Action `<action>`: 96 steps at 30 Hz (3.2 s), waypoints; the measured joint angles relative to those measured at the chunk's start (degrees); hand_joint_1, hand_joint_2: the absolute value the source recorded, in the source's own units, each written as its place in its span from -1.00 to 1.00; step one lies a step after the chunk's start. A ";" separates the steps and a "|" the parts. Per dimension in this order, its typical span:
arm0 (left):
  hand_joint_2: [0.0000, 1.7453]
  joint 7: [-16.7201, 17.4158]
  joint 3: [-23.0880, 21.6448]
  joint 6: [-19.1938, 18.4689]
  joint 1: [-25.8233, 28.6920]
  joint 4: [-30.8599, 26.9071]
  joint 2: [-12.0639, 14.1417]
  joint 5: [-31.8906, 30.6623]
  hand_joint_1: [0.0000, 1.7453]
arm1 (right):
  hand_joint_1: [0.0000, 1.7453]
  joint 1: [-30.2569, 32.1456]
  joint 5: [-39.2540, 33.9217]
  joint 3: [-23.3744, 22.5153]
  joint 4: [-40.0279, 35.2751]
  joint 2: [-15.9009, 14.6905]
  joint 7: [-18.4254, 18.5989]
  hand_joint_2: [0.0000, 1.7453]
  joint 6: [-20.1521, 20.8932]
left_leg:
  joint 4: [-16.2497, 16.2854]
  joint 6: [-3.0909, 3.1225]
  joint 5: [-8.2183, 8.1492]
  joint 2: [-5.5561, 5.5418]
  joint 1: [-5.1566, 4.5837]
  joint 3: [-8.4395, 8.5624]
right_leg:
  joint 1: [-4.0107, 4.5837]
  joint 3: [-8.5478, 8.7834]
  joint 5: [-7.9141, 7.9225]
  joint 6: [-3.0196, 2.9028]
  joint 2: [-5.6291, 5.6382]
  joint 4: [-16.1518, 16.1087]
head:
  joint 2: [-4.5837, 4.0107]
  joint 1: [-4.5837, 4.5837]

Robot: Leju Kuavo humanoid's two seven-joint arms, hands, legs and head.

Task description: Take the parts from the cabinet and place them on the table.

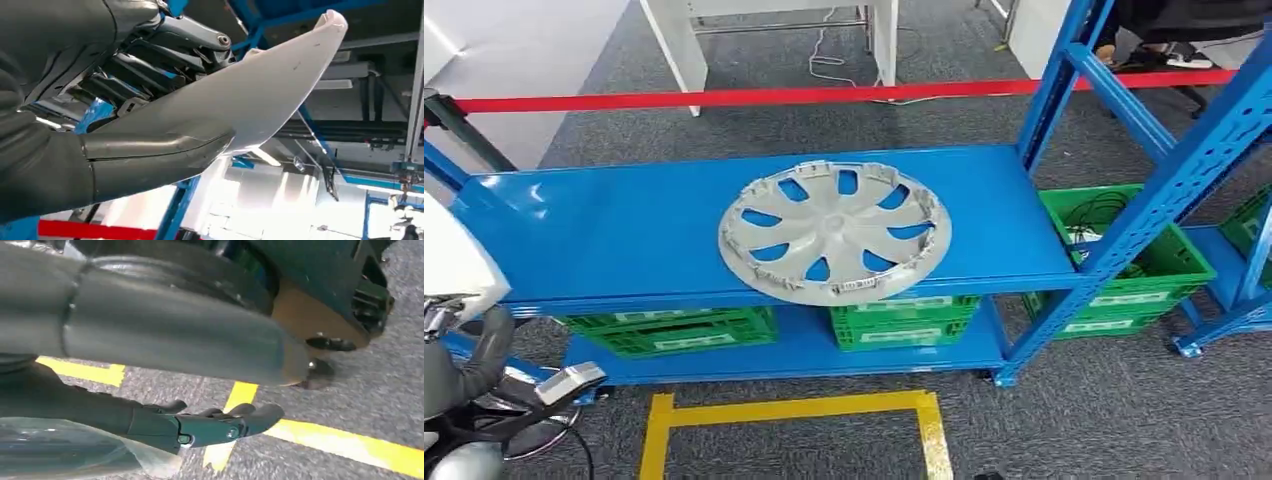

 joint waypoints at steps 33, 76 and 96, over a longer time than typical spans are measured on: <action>1.00 2.93 -0.13 0.00 0.83 -1.11 3.41 2.54 1.00 | -1.00 -0.08 -0.42 -0.02 0.00 1.14 1.40 -1.00 -2.95 | 4.58 0.11 0.23 0.46 -0.17 -1.16 | 0.67 0.17 1.51 -0.47 -0.43 -1.93 | 0.02 3.19; 1.00 -1.09 -3.91 -0.02 -4.05 -1.14 2.34 0.68 1.00 | -1.00 0.50 -4.52 -1.75 0.39 2.47 -1.18 -1.00 -4.59 | -14.60 3.75 7.58 0.86 -0.21 8.09 | 0.54 -7.27 -4.28 2.83 0.07 7.16 | 0.00 2.29; 1.00 -0.87 -3.85 0.00 -0.87 -2.21 1.90 -1.12 1.00 | -1.00 0.72 2.34 -0.20 -0.70 2.10 -27.26 -1.00 -4.61 | 1.42 0.13 5.25 0.53 0.09 1.97 | 1.05 -1.35 3.29 -0.40 -0.58 -2.30 | 0.00 1.00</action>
